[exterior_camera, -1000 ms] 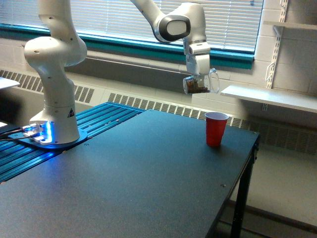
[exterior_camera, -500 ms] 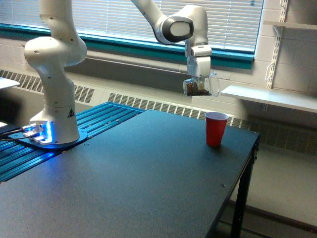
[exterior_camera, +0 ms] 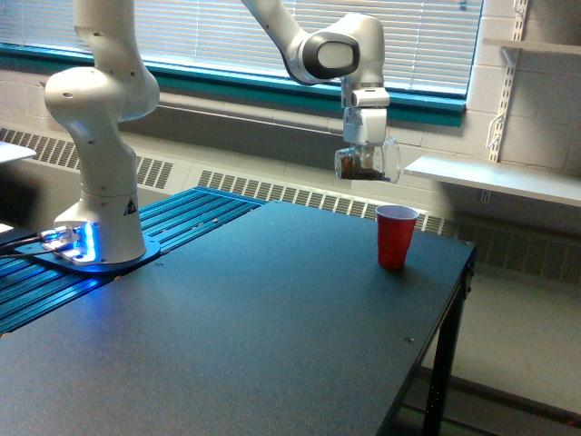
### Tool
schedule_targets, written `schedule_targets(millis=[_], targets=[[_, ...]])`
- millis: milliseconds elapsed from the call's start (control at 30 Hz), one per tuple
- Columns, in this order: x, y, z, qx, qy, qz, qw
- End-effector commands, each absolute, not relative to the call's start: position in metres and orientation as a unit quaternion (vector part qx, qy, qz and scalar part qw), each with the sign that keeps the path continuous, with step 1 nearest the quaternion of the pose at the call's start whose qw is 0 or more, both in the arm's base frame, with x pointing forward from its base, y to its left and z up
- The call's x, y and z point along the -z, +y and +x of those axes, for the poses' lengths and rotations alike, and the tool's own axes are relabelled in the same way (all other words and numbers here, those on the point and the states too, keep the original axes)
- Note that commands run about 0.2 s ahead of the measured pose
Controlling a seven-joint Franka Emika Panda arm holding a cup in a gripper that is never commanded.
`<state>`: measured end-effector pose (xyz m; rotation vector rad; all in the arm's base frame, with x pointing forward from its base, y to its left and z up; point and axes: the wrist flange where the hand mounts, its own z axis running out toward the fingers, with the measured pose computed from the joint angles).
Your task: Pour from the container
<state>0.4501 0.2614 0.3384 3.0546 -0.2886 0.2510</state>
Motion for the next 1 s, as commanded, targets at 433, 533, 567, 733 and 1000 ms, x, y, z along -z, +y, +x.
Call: schedule_targets(millis=[433, 533, 567, 733, 1000], targets=[[-0.3374, 0.2701, 0.4511, -0.072, -0.090, 0.992, 0.059], [-0.3368, 0.2706, 0.4515, -0.069, -0.088, 0.992, 0.063], [-0.3364, 0.2709, 0.4514, -0.069, -0.087, 0.992, 0.065], [-0.3356, 0.2729, 0.4524, -0.068, -0.087, 0.992, 0.067], [-0.3354, 0.2751, 0.4535, -0.064, -0.082, 0.992, 0.075]])
